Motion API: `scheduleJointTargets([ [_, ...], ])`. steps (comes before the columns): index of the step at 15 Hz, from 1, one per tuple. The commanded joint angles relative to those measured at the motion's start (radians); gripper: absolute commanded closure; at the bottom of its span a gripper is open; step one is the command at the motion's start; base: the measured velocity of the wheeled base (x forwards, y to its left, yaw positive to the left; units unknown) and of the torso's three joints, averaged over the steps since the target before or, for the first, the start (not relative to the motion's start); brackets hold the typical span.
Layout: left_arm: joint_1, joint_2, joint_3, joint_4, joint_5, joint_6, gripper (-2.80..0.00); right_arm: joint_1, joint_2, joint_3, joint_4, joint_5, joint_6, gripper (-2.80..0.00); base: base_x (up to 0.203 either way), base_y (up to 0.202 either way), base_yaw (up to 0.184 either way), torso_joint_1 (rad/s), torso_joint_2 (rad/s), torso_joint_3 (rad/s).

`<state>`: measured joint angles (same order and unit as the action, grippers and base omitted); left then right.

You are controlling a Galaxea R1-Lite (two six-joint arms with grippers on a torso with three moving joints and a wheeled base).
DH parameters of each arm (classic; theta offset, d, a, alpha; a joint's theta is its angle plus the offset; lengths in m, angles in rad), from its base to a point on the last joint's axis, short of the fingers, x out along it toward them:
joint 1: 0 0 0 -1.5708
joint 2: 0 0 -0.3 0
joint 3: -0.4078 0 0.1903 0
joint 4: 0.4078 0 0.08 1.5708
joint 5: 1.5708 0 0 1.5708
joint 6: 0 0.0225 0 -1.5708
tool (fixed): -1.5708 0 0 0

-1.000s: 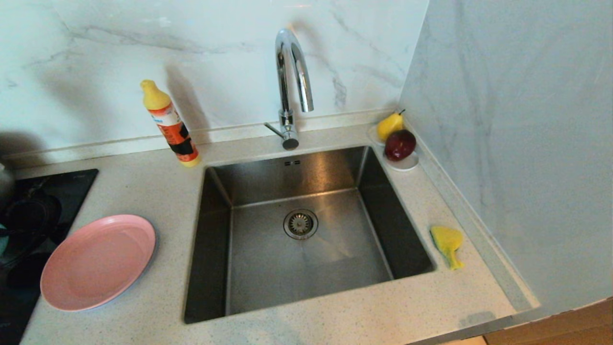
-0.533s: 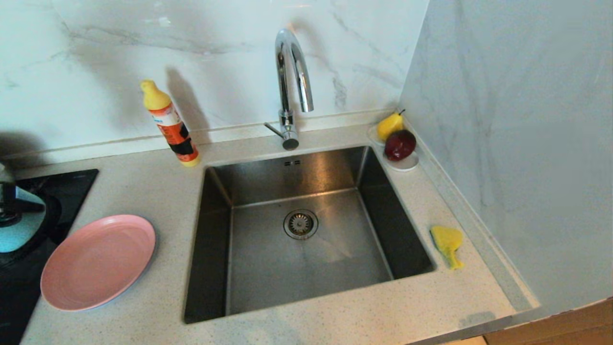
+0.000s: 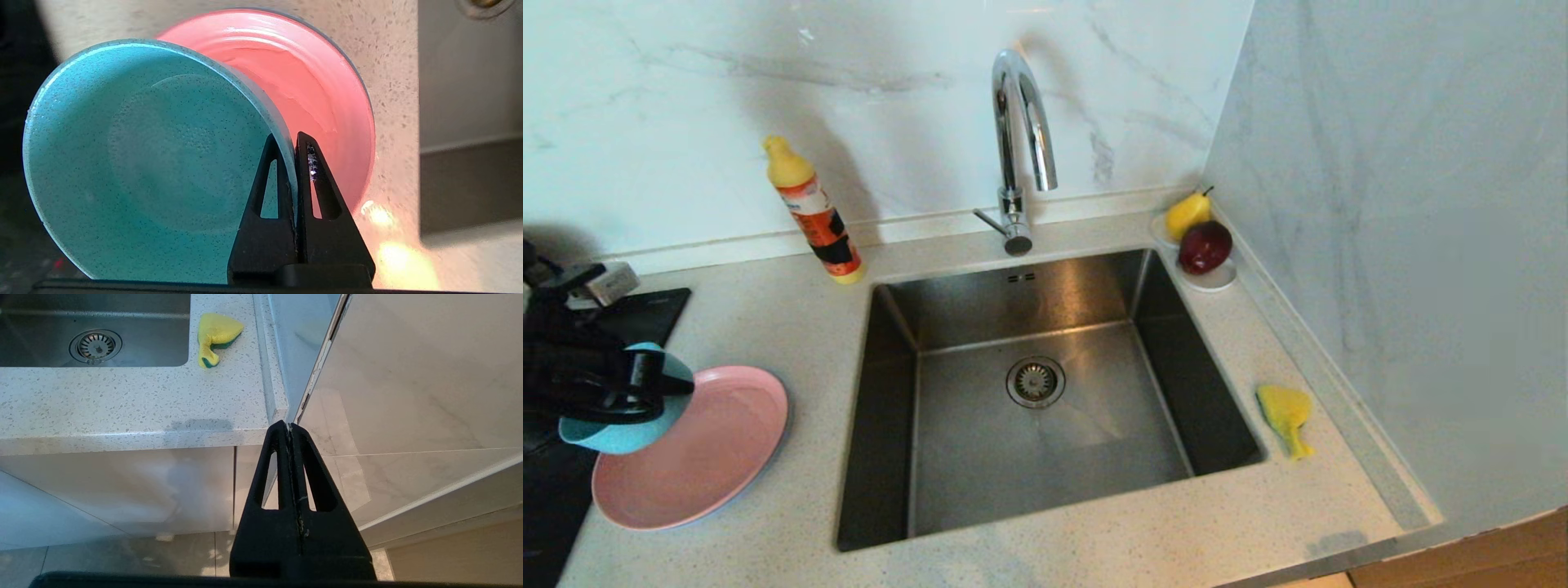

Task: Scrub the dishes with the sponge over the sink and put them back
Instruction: Place the bowl on the plate

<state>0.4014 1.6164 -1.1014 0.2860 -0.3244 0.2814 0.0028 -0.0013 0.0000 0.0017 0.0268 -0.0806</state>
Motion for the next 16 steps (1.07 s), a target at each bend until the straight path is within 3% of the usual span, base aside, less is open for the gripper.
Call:
scheduleJointTargets([
  [1, -0.055, 0.018, 0.091, -0.119, 0.049, -0.01, 0.0, 0.0, 0.0, 0.0, 0.0, 0.001, 0.001, 0.0, 0.0, 0.0, 0.0, 0.0, 0.0, 0.0],
  [12, -0.061, 0.123, 0.115, -0.265, 0.102, -0.039, 0.0, 0.0, 0.0, 0.001, 0.0, 0.001, -0.001, 0.0, 0.0, 0.0, 0.0, 0.0, 0.0, 0.0],
  [16, -0.061, 0.129, 0.11, -0.269, 0.105, -0.042, 0.0, 0.0, 0.0, 0.0, 0.0, 0.001, -0.001, 0.0, 0.0, 0.0, 0.0, 0.0, 0.0, 0.0],
])
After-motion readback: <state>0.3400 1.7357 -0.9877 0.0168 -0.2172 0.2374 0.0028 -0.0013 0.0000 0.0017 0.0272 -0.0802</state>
